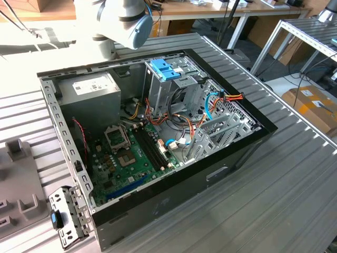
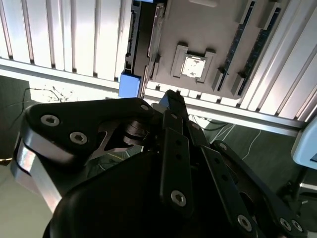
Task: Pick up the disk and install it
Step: 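Pick up the disk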
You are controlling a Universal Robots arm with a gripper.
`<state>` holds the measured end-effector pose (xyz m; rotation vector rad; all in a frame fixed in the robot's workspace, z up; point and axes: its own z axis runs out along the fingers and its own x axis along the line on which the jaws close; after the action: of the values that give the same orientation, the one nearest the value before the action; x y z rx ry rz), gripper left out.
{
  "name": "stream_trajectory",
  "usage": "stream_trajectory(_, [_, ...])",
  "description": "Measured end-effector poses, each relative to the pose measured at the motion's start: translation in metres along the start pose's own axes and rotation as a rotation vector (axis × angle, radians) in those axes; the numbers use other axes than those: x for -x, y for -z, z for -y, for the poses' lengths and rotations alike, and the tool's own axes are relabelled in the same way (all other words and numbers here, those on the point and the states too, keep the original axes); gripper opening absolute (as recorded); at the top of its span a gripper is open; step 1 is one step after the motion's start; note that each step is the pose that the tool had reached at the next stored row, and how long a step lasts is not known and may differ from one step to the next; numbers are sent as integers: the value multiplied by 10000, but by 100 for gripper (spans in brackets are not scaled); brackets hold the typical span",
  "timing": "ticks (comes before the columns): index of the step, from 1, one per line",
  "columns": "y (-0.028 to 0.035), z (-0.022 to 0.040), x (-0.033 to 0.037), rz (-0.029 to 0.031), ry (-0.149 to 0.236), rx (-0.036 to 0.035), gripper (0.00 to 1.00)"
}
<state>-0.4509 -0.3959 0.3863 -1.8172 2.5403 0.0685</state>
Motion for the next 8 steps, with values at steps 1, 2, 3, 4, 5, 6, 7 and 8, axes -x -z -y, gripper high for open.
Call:
stream_trajectory(1, [0, 0, 0, -1, 49, 2, 11])
stream_trajectory(2, [0, 0, 0, -3, 136, 5, 11])
stream_trajectory(3, [0, 0, 0, -5, 212, 8, 11])
stream_trajectory(4, [0, 0, 0, -8, 316, 12, 11])
stream_trajectory(5, [0, 0, 0, -10, 410, 16, 11])
stream_trajectory(6, [0, 0, 0, -12, 472, 19, 11])
stream_trajectory(7, [0, 0, 0, -13, 516, 20, 11])
stream_trajectory(8, [0, 0, 0, -14, 555, 22, 11])
